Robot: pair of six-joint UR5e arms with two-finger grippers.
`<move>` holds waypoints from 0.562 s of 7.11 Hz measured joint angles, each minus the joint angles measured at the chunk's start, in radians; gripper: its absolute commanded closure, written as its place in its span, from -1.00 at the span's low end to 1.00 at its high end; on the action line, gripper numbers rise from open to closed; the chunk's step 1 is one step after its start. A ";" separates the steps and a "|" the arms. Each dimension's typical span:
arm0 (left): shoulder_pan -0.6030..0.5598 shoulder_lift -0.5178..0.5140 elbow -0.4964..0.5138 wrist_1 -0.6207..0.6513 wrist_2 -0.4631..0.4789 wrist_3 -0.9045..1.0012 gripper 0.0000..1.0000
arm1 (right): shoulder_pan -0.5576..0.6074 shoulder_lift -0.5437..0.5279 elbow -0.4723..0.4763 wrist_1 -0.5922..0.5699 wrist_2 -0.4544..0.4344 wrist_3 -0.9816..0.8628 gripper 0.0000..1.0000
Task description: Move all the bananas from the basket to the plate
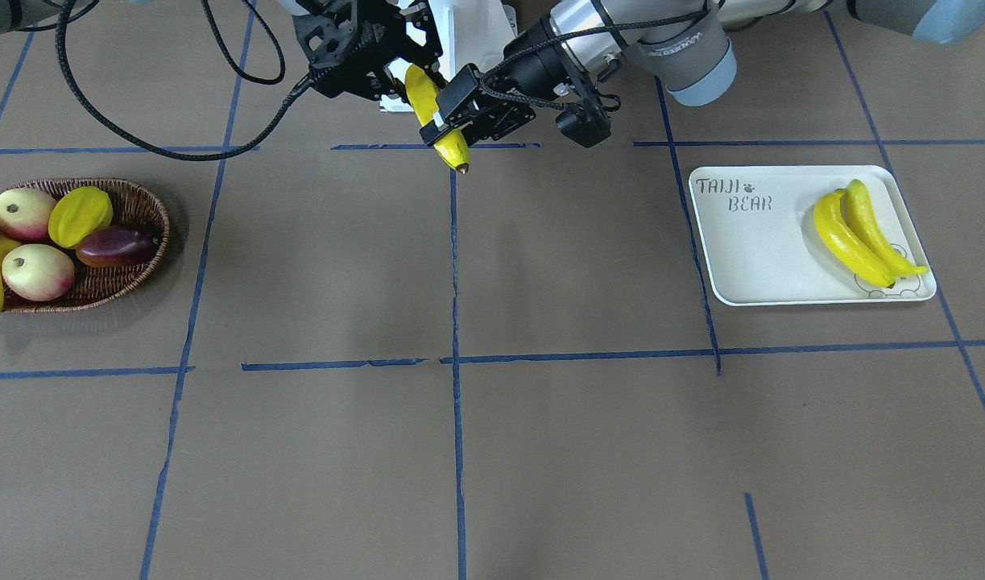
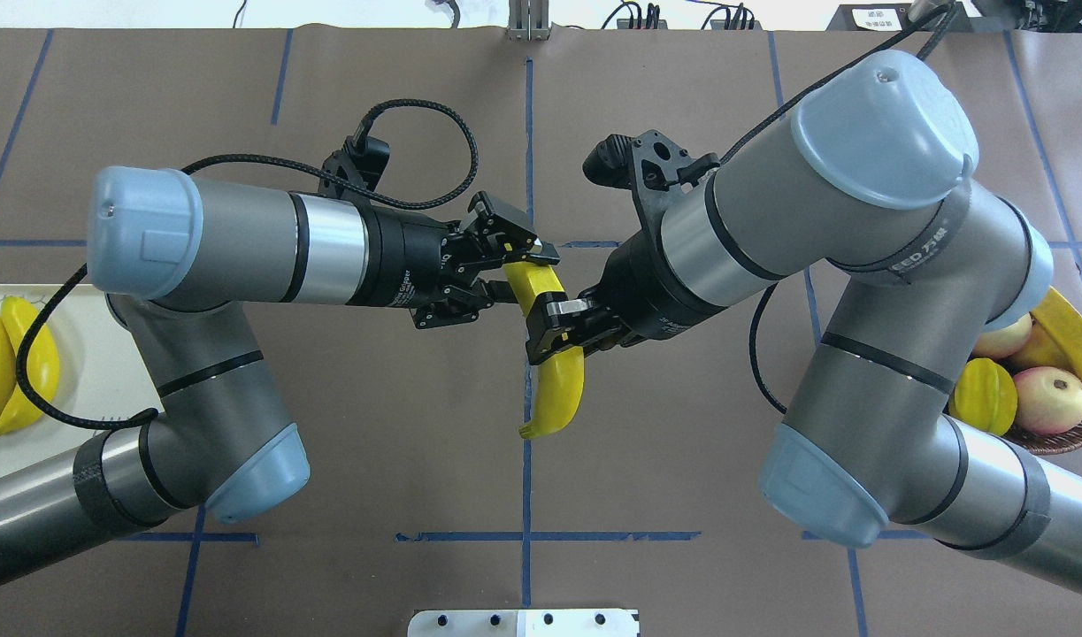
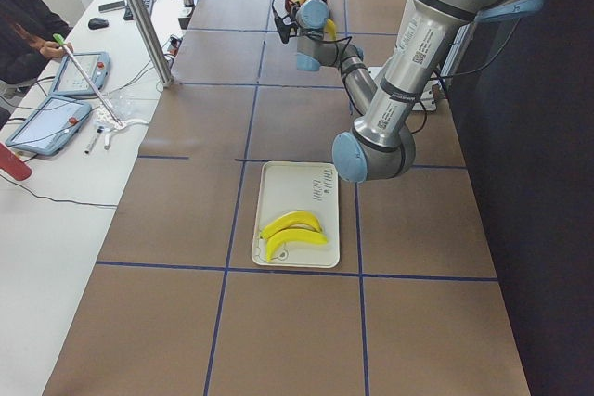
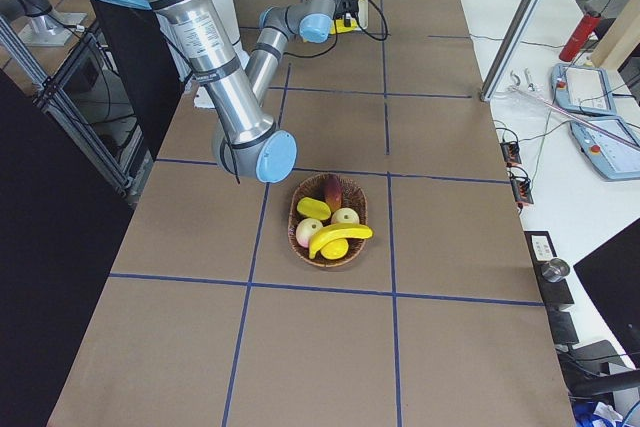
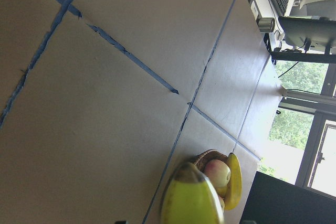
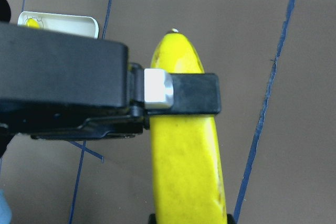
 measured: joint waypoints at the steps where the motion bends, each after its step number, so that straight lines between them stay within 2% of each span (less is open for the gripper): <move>1: 0.001 0.001 0.000 0.000 -0.001 0.004 1.00 | 0.000 0.000 0.000 0.001 0.000 0.000 -1.00; 4: 0.000 0.006 -0.002 0.000 -0.003 0.007 1.00 | 0.002 -0.002 0.000 0.012 0.003 0.000 -1.00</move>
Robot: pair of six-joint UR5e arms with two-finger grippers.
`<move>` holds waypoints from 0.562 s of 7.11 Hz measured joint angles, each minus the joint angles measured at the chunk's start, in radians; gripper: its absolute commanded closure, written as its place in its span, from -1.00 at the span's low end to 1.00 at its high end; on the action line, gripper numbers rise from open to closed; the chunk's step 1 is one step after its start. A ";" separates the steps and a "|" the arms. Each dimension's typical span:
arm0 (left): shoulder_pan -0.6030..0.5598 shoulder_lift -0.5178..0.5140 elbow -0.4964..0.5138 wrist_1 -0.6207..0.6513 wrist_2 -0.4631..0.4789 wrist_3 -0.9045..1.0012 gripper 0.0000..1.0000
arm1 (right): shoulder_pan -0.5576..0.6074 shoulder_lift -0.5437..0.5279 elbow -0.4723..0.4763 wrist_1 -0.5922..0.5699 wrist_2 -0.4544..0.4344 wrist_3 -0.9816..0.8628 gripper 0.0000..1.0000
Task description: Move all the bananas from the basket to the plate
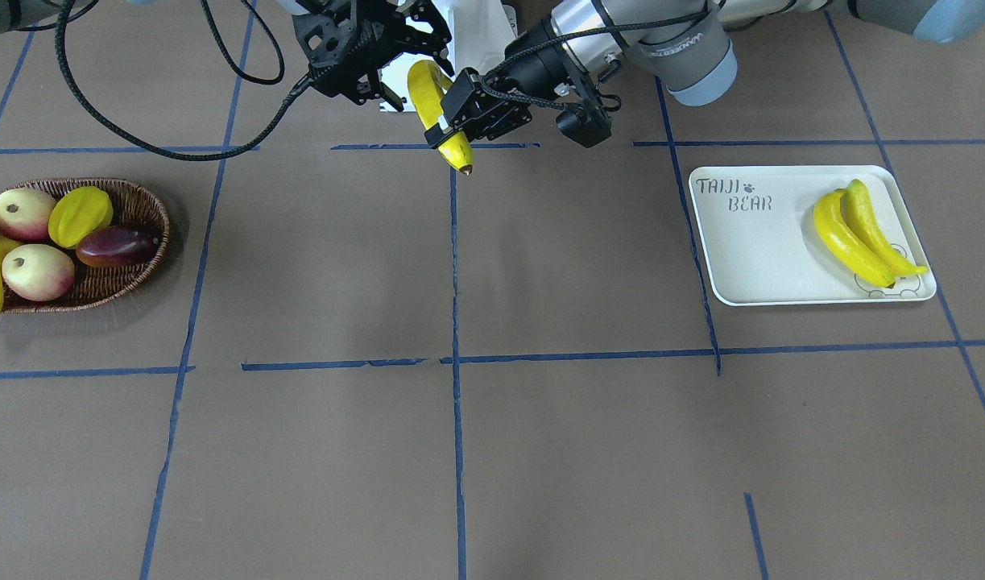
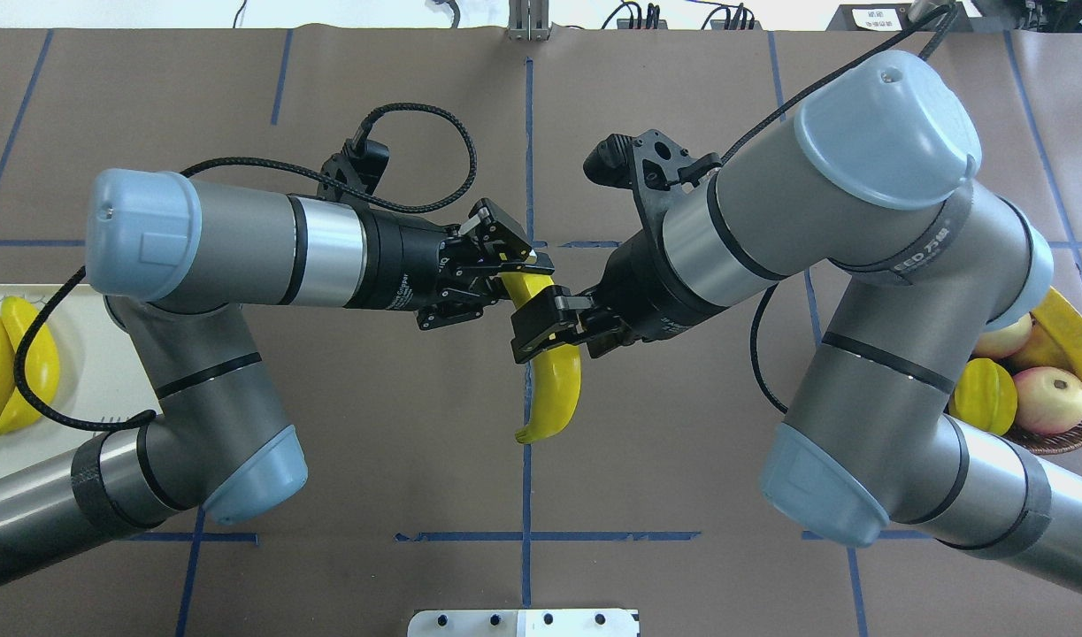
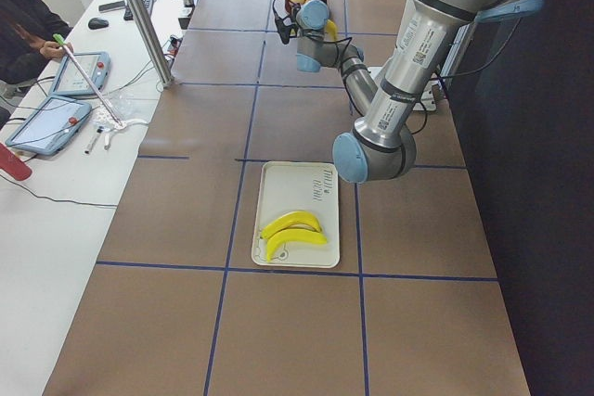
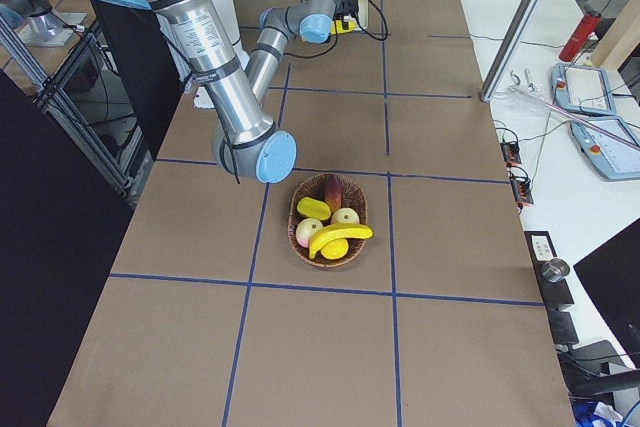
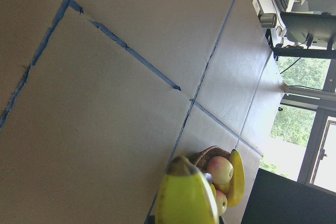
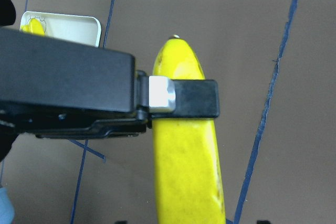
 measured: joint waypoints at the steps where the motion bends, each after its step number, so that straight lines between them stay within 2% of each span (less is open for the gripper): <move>1: 0.000 0.001 0.000 0.001 0.000 0.003 1.00 | 0.002 -0.001 0.001 0.002 0.002 0.000 -1.00; 3: -0.023 0.019 0.000 0.023 -0.019 0.015 1.00 | 0.014 -0.019 0.031 -0.003 0.006 0.000 -1.00; 4: -0.072 0.057 -0.003 0.076 -0.079 0.053 1.00 | 0.031 -0.054 0.056 -0.008 0.008 0.000 -1.00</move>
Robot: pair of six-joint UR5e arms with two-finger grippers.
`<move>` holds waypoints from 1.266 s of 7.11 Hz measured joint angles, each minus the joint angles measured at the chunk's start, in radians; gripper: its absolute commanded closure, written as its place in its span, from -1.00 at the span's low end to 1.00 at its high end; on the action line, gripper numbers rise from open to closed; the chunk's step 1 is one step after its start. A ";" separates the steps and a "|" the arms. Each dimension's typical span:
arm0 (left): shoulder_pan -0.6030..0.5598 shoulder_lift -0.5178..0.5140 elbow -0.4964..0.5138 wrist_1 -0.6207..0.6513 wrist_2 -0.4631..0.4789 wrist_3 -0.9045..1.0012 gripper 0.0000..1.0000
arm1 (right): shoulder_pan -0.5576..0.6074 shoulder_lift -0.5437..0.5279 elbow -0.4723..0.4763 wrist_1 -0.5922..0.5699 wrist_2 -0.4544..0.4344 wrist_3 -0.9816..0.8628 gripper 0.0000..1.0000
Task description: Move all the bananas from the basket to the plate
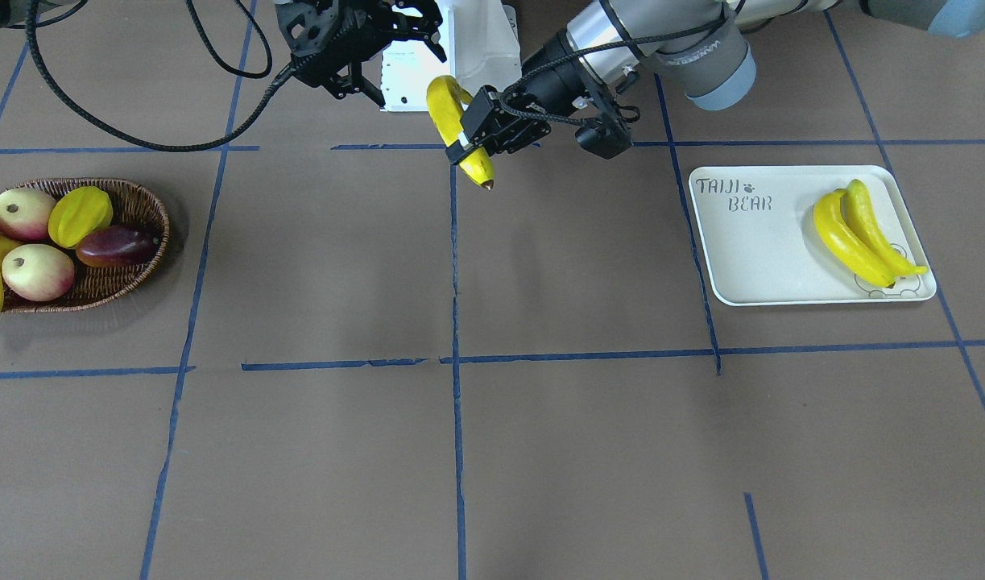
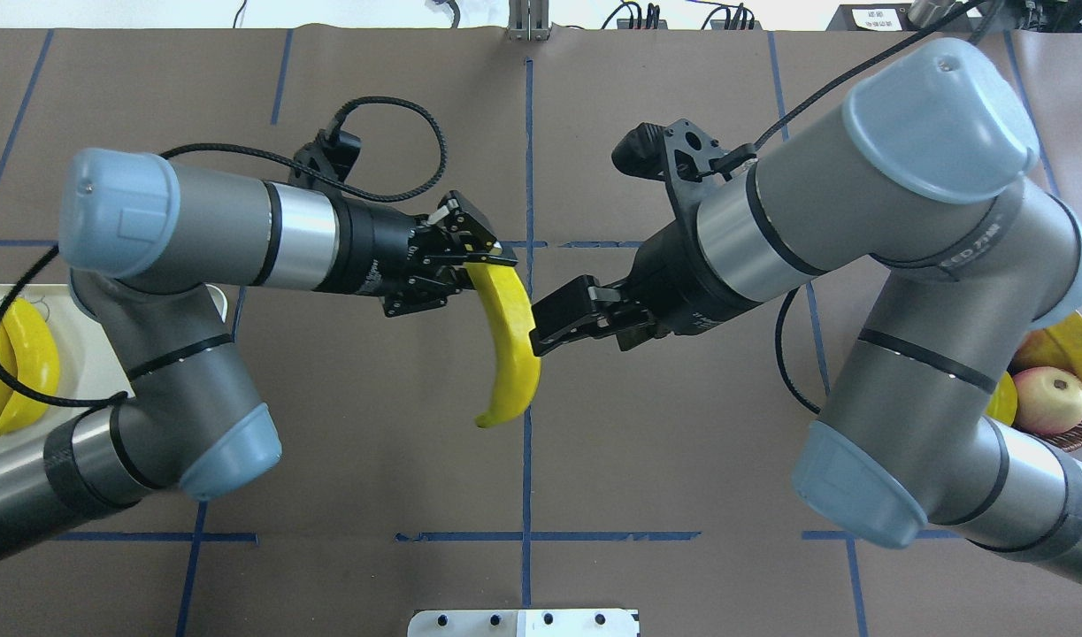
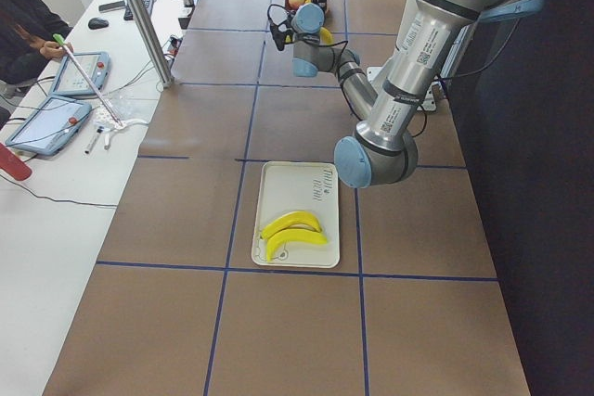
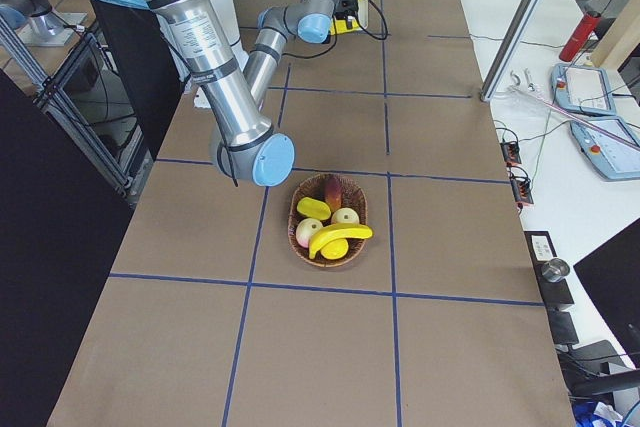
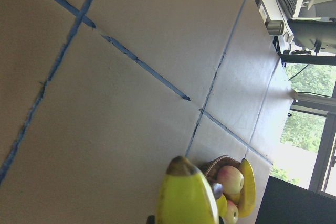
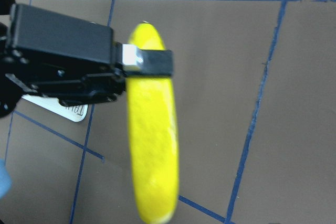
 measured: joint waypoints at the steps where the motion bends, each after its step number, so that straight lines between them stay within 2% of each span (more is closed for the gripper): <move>1: -0.066 0.039 -0.008 0.075 -0.075 0.053 1.00 | 0.018 -0.050 0.024 -0.002 0.000 0.000 -1.00; 3: -0.180 0.176 -0.026 0.161 -0.152 0.138 1.00 | 0.060 -0.152 0.048 -0.003 -0.005 -0.001 -1.00; 6: -0.260 0.435 -0.013 0.180 -0.162 0.381 1.00 | 0.144 -0.273 0.050 -0.002 -0.011 -0.018 -1.00; 7: -0.283 0.488 0.006 0.187 -0.160 0.468 1.00 | 0.160 -0.296 0.048 -0.002 -0.013 -0.027 -1.00; 9: -0.307 0.521 0.082 0.199 -0.145 0.605 1.00 | 0.169 -0.308 0.046 -0.002 -0.014 -0.033 -1.00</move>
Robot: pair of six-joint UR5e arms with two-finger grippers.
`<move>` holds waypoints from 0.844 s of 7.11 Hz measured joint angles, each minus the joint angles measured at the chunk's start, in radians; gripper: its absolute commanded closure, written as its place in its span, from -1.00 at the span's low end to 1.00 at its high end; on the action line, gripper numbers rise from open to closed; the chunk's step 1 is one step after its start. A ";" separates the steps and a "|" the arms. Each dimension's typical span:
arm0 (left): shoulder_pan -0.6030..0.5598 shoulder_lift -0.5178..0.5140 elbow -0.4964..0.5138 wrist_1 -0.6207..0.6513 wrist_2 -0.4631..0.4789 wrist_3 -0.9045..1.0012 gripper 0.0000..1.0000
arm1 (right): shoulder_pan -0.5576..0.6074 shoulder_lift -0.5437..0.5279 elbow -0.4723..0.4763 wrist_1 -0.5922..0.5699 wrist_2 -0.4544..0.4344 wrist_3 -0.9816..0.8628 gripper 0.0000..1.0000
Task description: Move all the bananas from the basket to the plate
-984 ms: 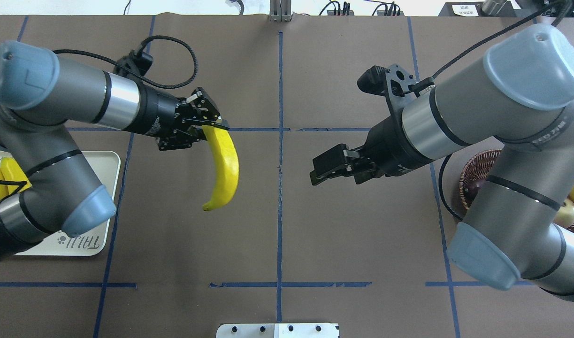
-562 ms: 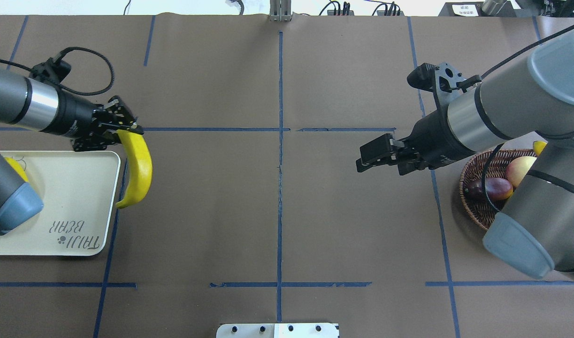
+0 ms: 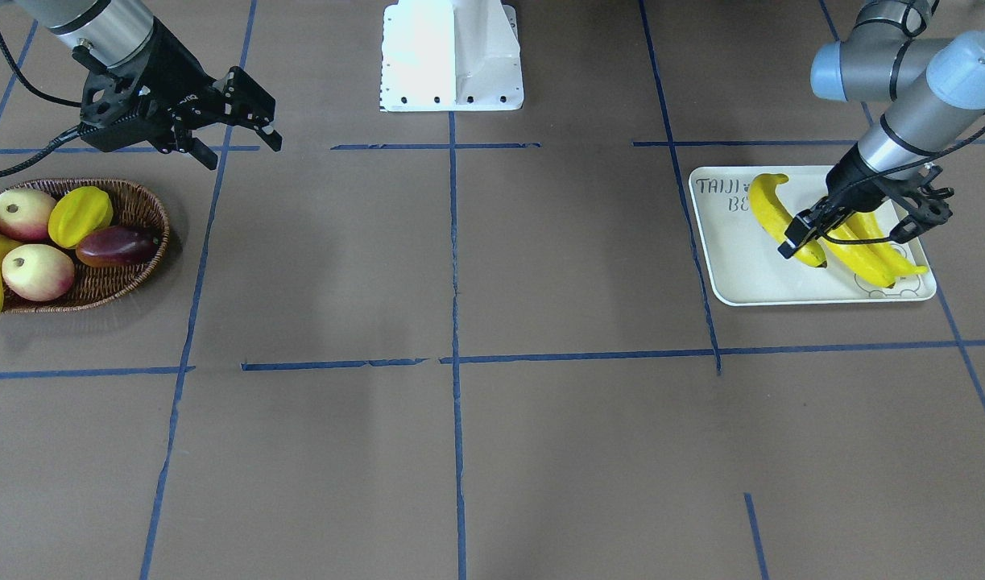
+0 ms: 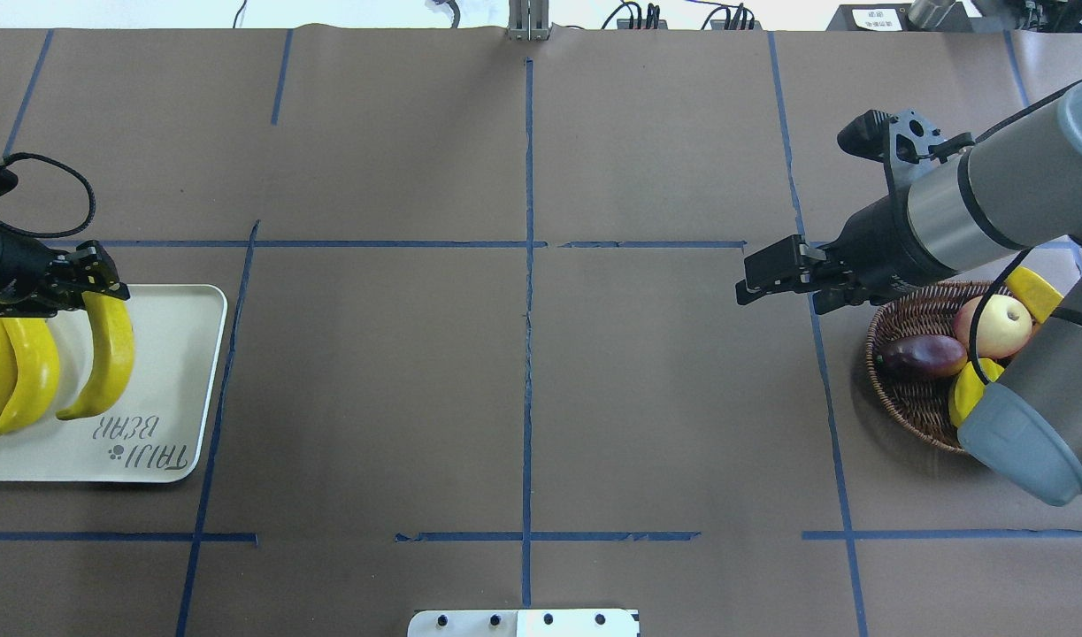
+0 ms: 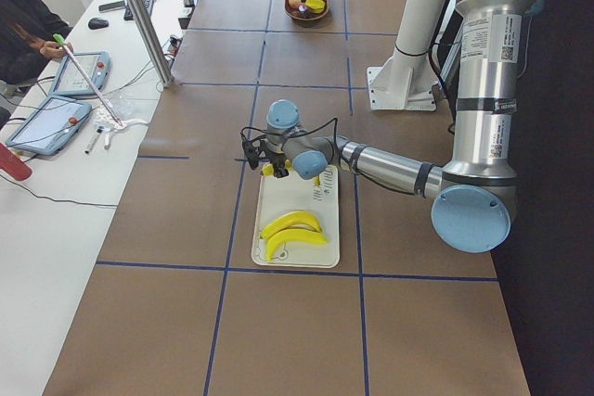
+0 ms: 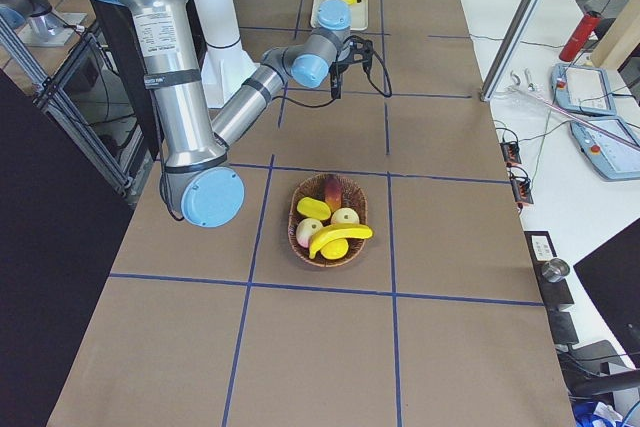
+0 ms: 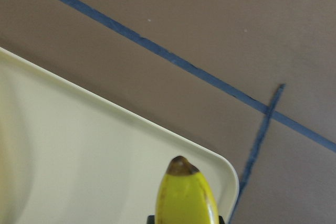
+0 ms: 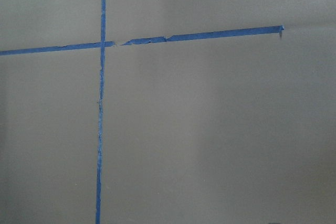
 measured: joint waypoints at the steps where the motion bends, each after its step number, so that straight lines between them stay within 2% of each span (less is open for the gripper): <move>1: -0.004 0.003 0.036 0.002 0.017 0.037 0.94 | 0.001 -0.003 0.000 0.000 0.000 -0.001 -1.00; 2: -0.004 0.004 0.062 0.002 0.035 0.054 0.25 | 0.002 -0.006 0.000 0.000 0.000 -0.001 -1.00; 3: -0.004 0.004 0.079 0.002 0.044 0.060 -0.99 | 0.002 -0.007 0.000 0.000 0.000 -0.001 -1.00; 6: -0.004 0.004 0.088 0.001 0.077 0.064 -1.00 | 0.014 -0.008 0.001 -0.001 0.010 -0.001 -1.00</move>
